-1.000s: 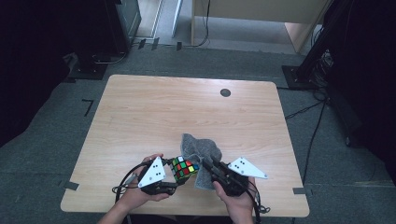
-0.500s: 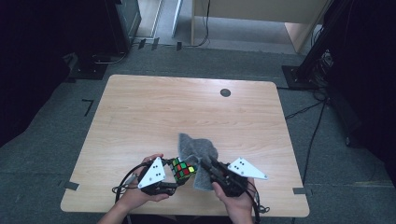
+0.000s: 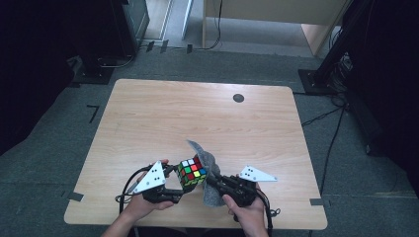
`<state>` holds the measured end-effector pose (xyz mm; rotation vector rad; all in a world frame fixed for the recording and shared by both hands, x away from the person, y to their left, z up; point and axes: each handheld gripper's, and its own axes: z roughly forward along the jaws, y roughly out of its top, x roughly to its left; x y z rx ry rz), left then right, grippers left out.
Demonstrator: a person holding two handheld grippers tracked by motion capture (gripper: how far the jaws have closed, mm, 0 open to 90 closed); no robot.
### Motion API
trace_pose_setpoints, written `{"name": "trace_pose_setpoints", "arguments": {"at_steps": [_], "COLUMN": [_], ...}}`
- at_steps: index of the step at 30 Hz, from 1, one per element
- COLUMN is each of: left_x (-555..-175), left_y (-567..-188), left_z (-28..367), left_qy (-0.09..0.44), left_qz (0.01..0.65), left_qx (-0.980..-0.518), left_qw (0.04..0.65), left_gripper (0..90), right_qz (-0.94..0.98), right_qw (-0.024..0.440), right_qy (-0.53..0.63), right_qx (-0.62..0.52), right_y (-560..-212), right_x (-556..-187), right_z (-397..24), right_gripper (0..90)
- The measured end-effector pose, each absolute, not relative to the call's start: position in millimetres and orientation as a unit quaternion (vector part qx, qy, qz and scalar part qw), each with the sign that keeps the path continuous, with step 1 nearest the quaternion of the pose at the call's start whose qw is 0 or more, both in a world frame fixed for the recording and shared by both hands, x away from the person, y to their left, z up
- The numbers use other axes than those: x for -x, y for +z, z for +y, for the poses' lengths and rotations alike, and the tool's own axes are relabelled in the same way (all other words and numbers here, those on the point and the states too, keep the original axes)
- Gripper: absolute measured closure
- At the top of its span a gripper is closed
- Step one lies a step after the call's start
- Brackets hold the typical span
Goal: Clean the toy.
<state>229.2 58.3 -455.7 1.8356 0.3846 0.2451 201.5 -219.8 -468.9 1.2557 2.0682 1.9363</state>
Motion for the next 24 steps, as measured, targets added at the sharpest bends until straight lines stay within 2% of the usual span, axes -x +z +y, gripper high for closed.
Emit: {"name": "trace_pose_setpoints", "arguments": {"at_steps": [4, 12, 19, 24], "left_x": [-231, -230, -231, -232], "left_y": [-455, -458, -455, -457], "left_z": [61, 56, 59, 60], "left_qy": [0.109, 0.104, 0.1, 0.104], "left_qz": [0.169, 0.169, 0.172, 0.172], "left_qx": [-0.784, -0.789, -0.783, -0.786], "left_qw": [0.587, 0.581, 0.59, 0.584], "left_gripper": [34.1, 34.0, 34.0, 34.0], "right_qz": [0.681, 0.643, 0.687, 0.672], "right_qw": [0.018, 0.052, 0.026, 0.048], "right_qy": [0.608, 0.646, 0.601, 0.617], "right_qx": [-0.407, -0.408, -0.408, -0.407], "right_y": [-473, -456, -475, -467], "right_x": [-204, -197, -202, -201], "right_z": [-217, -230, -215, -222], "right_gripper": [76.3, 76.1, 75.8, 75.7]}}
